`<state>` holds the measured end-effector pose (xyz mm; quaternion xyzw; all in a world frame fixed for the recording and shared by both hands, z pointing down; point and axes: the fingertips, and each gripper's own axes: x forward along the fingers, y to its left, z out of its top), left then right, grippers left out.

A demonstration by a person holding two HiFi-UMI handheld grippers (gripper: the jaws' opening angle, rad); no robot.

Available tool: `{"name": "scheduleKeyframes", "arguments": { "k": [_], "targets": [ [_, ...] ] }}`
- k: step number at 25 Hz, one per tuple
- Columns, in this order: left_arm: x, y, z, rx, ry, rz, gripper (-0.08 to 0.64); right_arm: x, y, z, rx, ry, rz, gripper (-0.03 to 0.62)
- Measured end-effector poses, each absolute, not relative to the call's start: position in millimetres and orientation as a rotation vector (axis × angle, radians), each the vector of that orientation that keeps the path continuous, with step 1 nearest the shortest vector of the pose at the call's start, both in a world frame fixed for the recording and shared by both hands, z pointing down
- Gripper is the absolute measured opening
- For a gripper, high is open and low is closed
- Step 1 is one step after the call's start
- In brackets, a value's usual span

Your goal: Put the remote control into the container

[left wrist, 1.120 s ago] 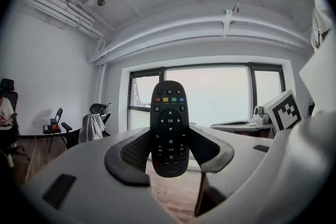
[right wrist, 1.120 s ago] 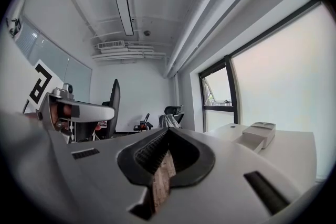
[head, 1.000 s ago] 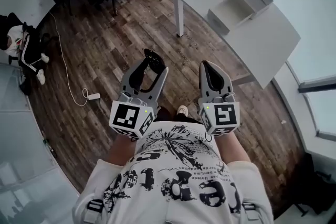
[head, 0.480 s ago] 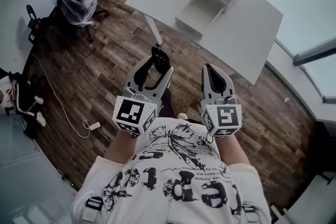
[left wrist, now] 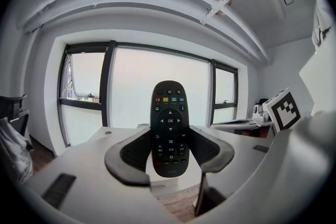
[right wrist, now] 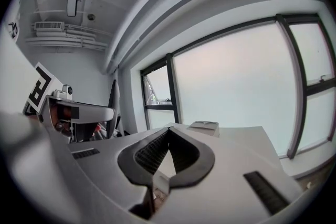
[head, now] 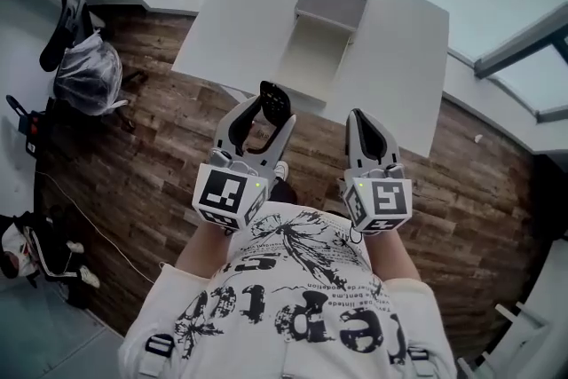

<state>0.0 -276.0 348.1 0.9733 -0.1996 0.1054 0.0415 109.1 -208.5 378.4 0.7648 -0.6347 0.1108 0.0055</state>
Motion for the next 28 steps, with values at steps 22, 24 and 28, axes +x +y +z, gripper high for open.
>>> {"name": "scheduleKeyframes", "arguments": {
  "k": [22,24,28],
  "targets": [
    [115,-404,400,2.893,-0.392,0.545,0.233,218,-328,403,2.486,-1.806,0.480,0.002],
    [133,-403,411,2.875,-0.405,0.590,0.233,235,-332,408,2.470,-1.827,0.497,0.002],
    [157,-401,440,2.822,-0.448,0.698,0.233,261,-336,423,2.434,-1.867,0.543,0.002]
  ]
}}
